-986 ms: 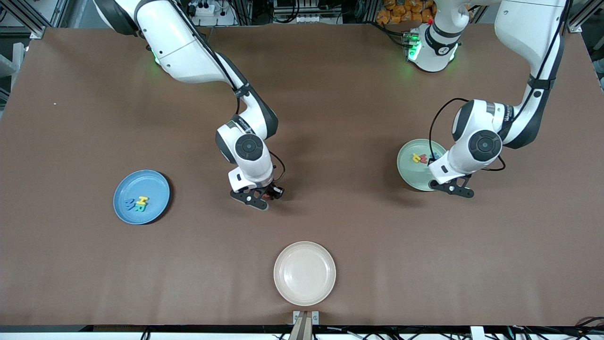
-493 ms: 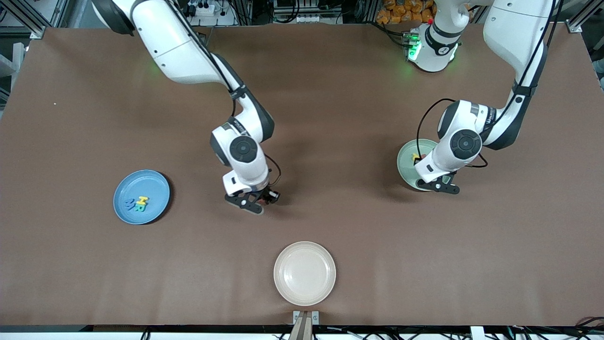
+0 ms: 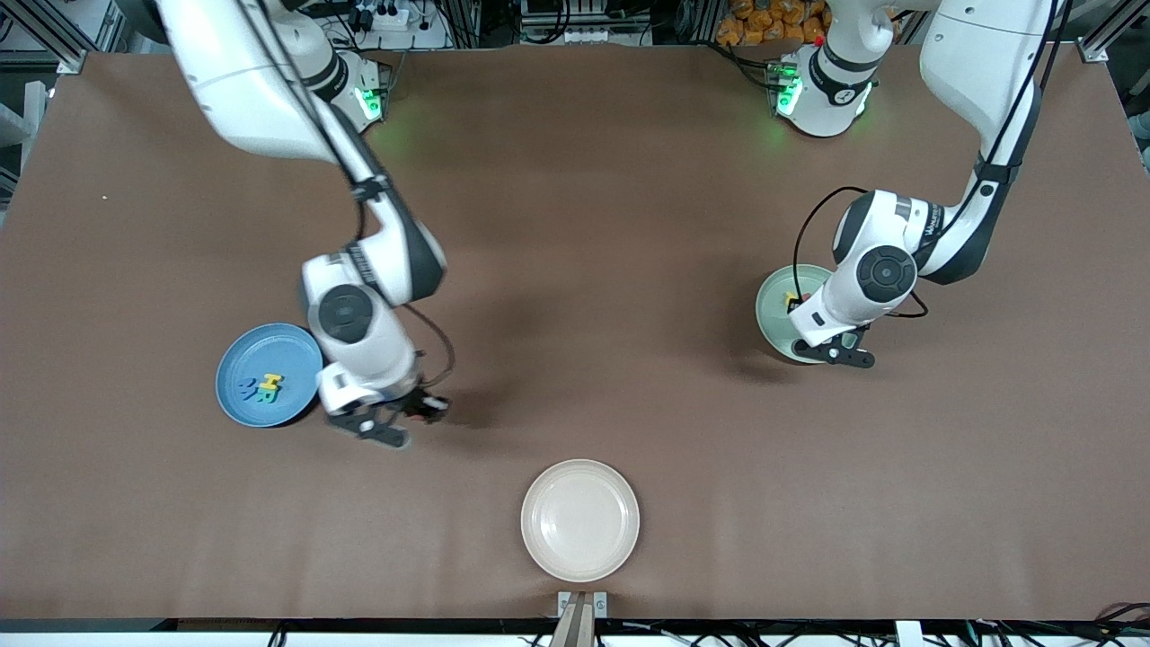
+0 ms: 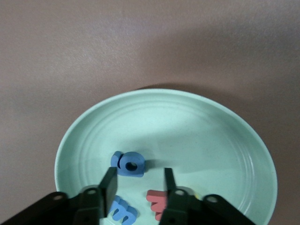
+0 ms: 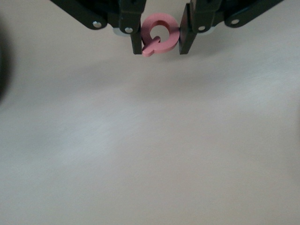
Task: Sort uppercase to blue plate, lowercase to green plate
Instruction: 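Carry the pink letter to the blue plate with the right gripper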
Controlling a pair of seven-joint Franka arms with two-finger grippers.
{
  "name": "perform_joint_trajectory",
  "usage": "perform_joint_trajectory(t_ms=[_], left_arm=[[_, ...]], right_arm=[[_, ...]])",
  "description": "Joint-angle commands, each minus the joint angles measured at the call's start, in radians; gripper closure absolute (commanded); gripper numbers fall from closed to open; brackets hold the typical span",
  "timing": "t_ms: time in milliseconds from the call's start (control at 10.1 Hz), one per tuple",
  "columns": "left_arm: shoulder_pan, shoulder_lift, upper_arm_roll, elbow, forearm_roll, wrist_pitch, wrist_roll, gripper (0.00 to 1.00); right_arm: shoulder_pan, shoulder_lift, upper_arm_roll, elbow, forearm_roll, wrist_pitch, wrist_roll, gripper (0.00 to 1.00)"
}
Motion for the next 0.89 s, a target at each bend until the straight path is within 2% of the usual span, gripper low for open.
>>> perform_joint_trajectory(t_ms=[0,296,592,691,789], left_arm=[[0.009,-0.047,-0.004,-0.005,0.003,-0.003,-0.007,0.47],[0.010,-0.099,-0.008,0.032,-0.023,-0.087,-0.015,0.48],[0.055,-0.165,-0.007,0.145,-0.138,-0.250,-0.015,0.47],[0.075,-0.175,-0.007,0.200,-0.147,-0.303,-0.013,0.47],[0.095,-0.177,-0.007,0.263,-0.149,-0.356,-0.012,0.47]], right_arm=[[-0.110,-0.077,0.017,-0.045,-0.010,-0.061,-0.216,1.00],[-0.243,-0.118,0.014,-0.096,-0.010,-0.137,-0.461,1.00],[-0.309,-0.135,0.014,-0.188,-0.019,-0.141,-0.477,1.00],[-0.316,-0.152,0.014,-0.234,-0.019,-0.118,-0.477,0.73],[-0.329,-0.164,0.014,-0.293,-0.019,-0.058,-0.477,0.15]])
